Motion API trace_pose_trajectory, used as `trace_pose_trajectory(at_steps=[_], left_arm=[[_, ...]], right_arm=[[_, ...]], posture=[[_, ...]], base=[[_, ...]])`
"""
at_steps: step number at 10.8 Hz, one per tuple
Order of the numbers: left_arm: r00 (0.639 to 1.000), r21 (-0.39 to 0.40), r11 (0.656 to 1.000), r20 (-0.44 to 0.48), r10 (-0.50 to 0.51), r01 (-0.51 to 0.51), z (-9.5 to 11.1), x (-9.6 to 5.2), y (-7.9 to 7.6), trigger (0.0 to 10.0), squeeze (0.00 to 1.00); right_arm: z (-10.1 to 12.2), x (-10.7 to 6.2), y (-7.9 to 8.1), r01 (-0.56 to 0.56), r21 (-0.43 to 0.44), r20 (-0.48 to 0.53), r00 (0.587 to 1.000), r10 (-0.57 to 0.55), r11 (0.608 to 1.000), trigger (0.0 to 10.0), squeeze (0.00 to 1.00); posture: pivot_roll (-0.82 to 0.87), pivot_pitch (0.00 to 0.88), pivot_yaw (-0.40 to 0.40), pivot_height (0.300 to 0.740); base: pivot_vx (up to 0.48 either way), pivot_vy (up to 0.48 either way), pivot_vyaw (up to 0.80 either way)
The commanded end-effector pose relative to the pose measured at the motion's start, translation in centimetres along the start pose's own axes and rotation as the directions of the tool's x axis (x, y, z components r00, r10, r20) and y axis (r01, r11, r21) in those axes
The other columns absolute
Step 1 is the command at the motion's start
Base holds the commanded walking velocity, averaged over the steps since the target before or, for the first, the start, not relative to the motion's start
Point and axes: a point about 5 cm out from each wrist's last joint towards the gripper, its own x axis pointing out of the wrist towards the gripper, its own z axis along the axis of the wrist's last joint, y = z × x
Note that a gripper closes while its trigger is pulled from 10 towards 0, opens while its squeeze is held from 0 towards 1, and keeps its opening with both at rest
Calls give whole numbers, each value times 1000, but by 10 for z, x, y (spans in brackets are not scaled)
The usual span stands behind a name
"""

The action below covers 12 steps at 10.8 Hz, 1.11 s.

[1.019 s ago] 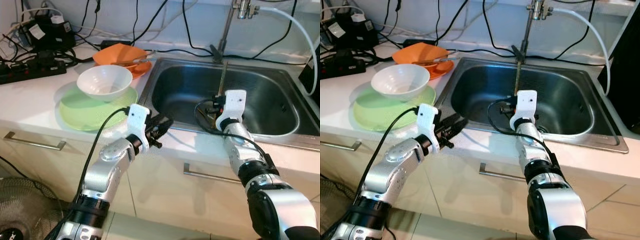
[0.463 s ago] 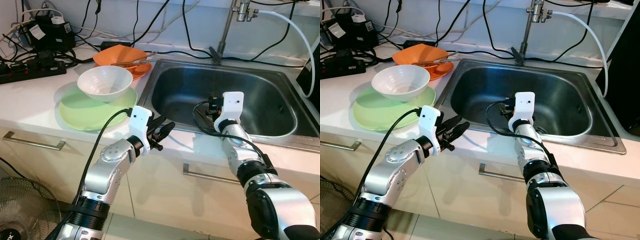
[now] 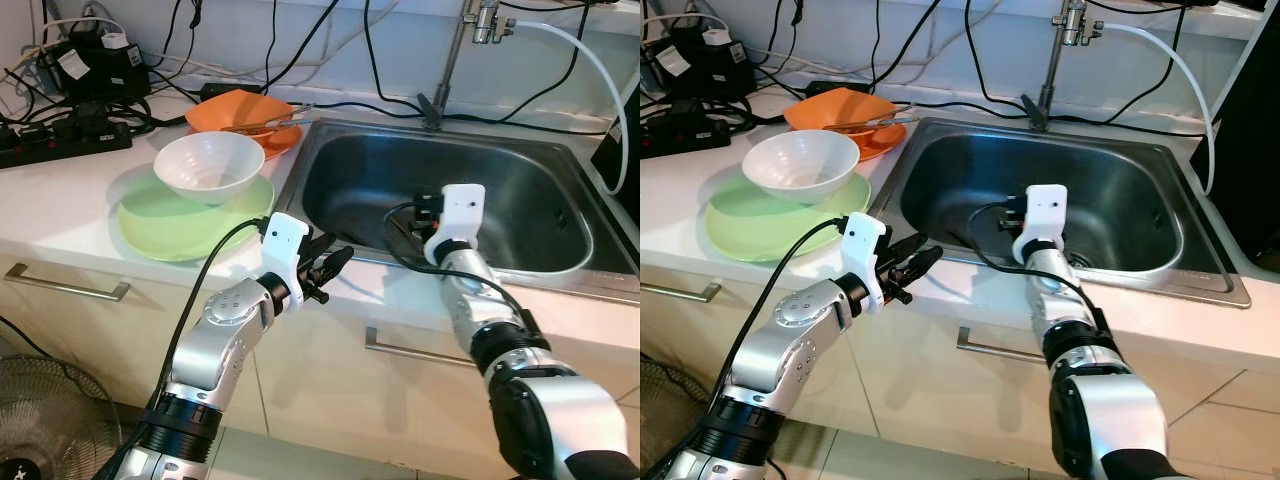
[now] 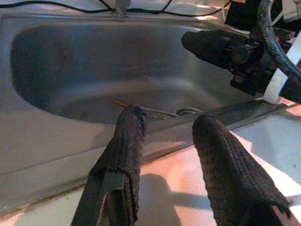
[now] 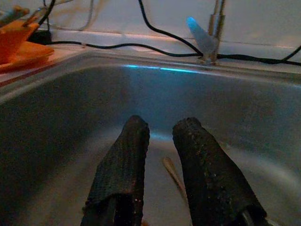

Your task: Kitchen organization

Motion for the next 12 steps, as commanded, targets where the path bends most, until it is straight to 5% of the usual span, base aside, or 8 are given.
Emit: trace_pose_trajectory(at_steps=[1,6,12], left_arm=[[1000,3,1000,-25,-1,1,-6,1,-2,10000,0],[992,61,992,71,102,-106,5,10,4,10000,0],[986,86,987,105,128,-138,2,8,7,10000,0]], right_arm=[[4,2,4,-15,9,24,1000,15,1000,10000,0],[54,-3,13,-83,-4,314,946,80,997,10000,0],[33,-54,-3,-137,-108,258,953,160,985,10000,0]], posture=[[216,0,-2,740],[168,0,-4,740],[120,16,7,740]], base=[[0,0,0],[0,0,0],[0,0,0]])
